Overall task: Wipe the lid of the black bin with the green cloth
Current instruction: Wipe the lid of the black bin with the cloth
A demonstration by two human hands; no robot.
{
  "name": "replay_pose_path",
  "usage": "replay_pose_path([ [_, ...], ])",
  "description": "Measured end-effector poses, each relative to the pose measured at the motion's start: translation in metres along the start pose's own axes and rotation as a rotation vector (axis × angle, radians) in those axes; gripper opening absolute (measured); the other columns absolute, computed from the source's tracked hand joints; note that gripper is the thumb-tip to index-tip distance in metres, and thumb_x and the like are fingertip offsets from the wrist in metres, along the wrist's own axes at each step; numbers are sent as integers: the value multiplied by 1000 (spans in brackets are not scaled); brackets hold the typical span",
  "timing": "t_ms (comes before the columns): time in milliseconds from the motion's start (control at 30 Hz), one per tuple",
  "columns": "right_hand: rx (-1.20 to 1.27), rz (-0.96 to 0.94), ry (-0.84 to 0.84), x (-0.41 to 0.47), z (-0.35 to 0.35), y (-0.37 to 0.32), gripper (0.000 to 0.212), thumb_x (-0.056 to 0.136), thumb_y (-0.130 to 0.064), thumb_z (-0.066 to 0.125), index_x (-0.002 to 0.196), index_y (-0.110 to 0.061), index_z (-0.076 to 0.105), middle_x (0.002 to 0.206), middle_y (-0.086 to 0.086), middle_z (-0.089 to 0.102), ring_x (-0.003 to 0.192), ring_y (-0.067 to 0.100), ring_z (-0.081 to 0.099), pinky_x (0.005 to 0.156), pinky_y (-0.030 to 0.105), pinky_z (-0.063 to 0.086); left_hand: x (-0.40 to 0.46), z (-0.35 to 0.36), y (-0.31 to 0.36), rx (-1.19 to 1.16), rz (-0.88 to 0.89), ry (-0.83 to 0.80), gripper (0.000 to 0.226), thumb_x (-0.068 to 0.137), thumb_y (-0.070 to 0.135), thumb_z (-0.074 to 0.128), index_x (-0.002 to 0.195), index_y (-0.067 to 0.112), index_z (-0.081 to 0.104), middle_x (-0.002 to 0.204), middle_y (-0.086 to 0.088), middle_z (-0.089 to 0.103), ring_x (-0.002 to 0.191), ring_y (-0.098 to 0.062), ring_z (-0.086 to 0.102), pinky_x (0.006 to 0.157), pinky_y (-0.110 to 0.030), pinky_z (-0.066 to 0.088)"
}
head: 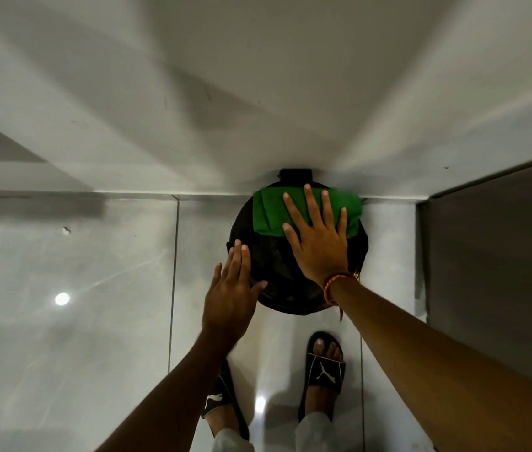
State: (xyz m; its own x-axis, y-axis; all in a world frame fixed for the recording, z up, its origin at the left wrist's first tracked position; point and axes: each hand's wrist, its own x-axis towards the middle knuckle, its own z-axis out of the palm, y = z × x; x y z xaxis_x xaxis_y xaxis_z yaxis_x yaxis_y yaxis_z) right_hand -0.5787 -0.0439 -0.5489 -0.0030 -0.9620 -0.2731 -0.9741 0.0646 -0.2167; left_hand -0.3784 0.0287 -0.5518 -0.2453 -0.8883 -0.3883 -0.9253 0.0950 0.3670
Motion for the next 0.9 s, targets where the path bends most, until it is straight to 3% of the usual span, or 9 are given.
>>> replay_pose_path([
  [133,-22,-72,-11,12,-1,-11,58,104,-59,24,160,-47,12,174,-2,9,160,33,10,124,68,12,2,-1,-2,-27,-11,-7,80,100,50,41,159,12,4,168,-7,3,155,-20,5,125,-43,17],
  [267,-52,-149,-39,-34,11,6,59,105,-58,23,161,-46,9,174,-2,6,161,30,7,124,67,17,5,-3,-2,-30,-27,-29,79,100,54,37,159,13,3,168,-4,1,155,-17,4,126,-43,13],
  [433,82,52,-65,-95,16,37,59,105,-57,20,161,-46,4,174,-5,-2,162,26,-3,126,65,14,14,-11,5,1,23,-62,81,98,54,40,158,14,4,169,-3,-1,155,-16,4,126,-44,13],
  [633,194,279,-53,-14,-14,37,61,105,-57,25,162,-44,5,174,0,0,161,33,-1,126,67,6,16,-9,13,-6,24,-58,80,99,53,36,158,14,-1,168,-4,-5,155,-17,1,126,-45,12],
  [767,112,154,-108,28,-24,30,59,105,-57,27,161,-46,11,173,4,11,160,36,9,125,68,10,15,-10,12,-31,26,-56,81,99,50,41,158,14,-1,168,-4,-6,155,-17,-1,126,-45,11],
  [900,-16,-25,-77,13,-16,7,58,104,-57,26,160,-46,14,174,0,10,160,35,10,124,67,11,15,-11,15,-93,2,-52,80,99,47,45,158,15,3,168,-4,1,155,-18,3,126,-47,11],
])
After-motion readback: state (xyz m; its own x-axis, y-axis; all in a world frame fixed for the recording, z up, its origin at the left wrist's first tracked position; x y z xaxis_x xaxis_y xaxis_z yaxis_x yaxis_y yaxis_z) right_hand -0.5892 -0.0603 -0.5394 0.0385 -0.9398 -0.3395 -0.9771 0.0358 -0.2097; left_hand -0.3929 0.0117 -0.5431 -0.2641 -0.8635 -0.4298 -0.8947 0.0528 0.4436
